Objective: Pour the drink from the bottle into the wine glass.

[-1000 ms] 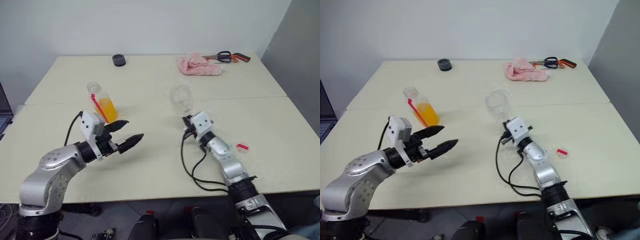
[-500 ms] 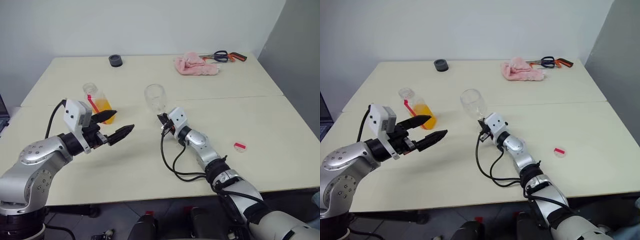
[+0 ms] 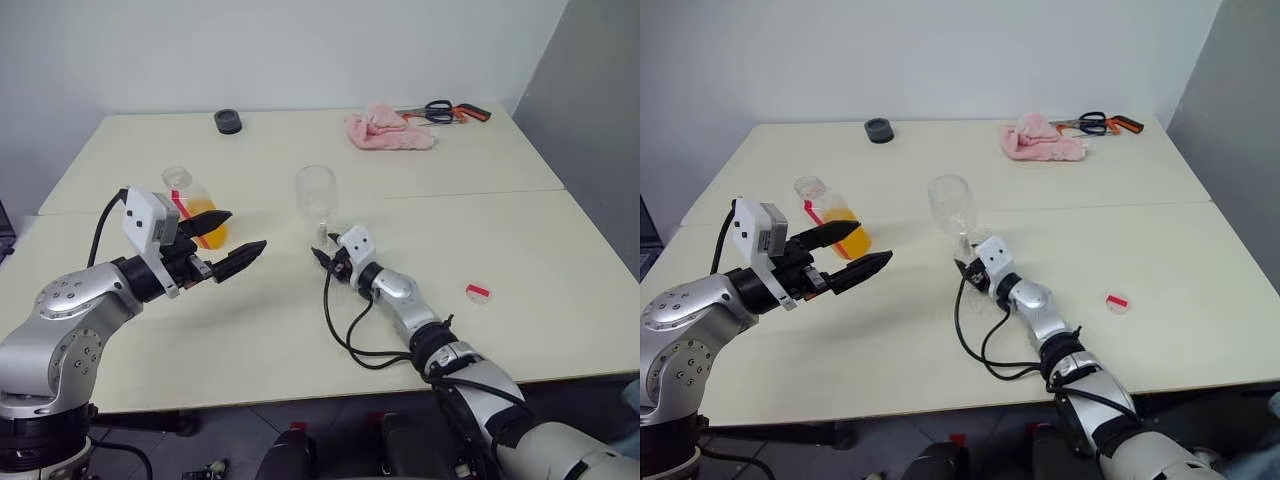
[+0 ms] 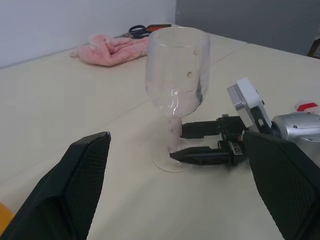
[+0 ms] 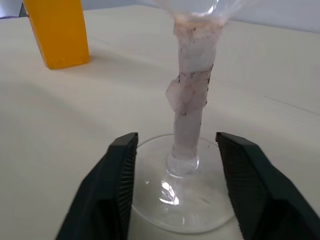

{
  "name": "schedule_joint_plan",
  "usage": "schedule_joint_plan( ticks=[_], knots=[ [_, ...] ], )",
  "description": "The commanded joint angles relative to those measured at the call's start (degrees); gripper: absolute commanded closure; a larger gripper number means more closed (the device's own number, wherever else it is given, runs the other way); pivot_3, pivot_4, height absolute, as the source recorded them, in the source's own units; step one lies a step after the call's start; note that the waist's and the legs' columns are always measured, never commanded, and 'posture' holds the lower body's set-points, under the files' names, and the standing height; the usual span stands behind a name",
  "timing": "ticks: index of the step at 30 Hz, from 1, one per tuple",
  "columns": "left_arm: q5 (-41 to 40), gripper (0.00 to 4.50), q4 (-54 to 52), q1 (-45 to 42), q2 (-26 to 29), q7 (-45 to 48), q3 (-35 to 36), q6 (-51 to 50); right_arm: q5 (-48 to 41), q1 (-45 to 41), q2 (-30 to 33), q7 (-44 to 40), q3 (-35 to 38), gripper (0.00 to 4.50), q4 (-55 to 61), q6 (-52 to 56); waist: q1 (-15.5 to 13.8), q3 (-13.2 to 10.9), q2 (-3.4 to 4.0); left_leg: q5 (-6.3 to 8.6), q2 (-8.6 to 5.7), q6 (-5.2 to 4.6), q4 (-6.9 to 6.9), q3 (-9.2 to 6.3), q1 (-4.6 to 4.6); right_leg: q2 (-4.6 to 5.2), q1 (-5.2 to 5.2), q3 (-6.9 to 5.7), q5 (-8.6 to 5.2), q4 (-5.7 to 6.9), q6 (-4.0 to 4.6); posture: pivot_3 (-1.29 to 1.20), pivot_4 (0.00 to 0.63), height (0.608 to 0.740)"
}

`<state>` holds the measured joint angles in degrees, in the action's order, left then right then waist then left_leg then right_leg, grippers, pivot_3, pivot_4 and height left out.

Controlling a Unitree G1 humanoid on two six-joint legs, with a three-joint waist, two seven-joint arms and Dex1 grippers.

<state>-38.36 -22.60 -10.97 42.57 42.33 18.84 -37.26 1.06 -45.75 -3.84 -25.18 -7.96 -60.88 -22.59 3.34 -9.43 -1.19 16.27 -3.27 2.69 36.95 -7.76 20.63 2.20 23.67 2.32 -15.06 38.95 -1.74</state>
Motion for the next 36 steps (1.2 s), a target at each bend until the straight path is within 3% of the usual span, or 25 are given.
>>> schedule_joint_plan(
  ticks=[1, 3, 18, 26, 36],
  knots=[
    [0.6, 0.00, -0.3, -0.9, 0.7, 0.7, -0.1, 1.8, -0.2, -0.9, -0.5, -0.8, 0.7, 0.68, 1.7, -0.3, 0.0, 0.0, 0.00, 0.00, 0.00, 0.00, 0.00, 0.00, 0.00, 0.00, 0.00, 0.00, 0.00, 0.00, 0.00, 0.00, 0.150, 0.740],
    [1.0, 0.00, 0.2, -1.4, 0.7, 0.9, -0.5, 2.3, -0.4, -0.9, -0.4, -1.0, 0.8, 0.03, 1.8, 0.1, 0.0, 0.0, 0.00, 0.01, 0.01, 0.00, 0.00, -0.01, 0.00, 0.00, 0.01, 0.00, 0.00, 0.00, 0.00, 0.00, 0.150, 0.740],
    [1.4, 0.00, 0.0, -1.8, -0.7, 0.4, -1.4, 3.6, -2.0, 6.3, 1.7, -5.4, 1.3, 0.03, 13.2, 5.4, 0.0, 0.0, 0.00, 0.02, 0.00, -0.01, 0.00, -0.02, 0.04, 0.01, 0.01, -0.01, 0.00, -0.01, 0.00, 0.00, 0.150, 0.740],
    [2.6, 0.00, -0.3, 0.2, -2.7, -2.3, -1.2, 4.7, -3.0, 15.6, 6.5, -11.4, -1.5, 0.03, 31.2, 14.8, -0.1, 0.0, 0.00, 0.11, -0.01, -0.17, 0.01, -0.04, 0.05, 0.04, 0.01, -0.01, 0.00, -0.02, -0.01, 0.00, 0.150, 0.740],
    [16.1, 0.00, 4.6, 11.6, -13.6, -18.4, 2.8, 16.6, -9.7, 25.0, 15.8, -18.6, -3.4, 0.03, 61.1, 37.5, -0.5, 0.0, 0.00, 0.15, 0.08, -0.13, 0.02, -0.06, 0.12, 0.09, 0.07, 0.03, -0.01, -0.08, -0.01, 0.00, 0.150, 0.740]
  ],
)
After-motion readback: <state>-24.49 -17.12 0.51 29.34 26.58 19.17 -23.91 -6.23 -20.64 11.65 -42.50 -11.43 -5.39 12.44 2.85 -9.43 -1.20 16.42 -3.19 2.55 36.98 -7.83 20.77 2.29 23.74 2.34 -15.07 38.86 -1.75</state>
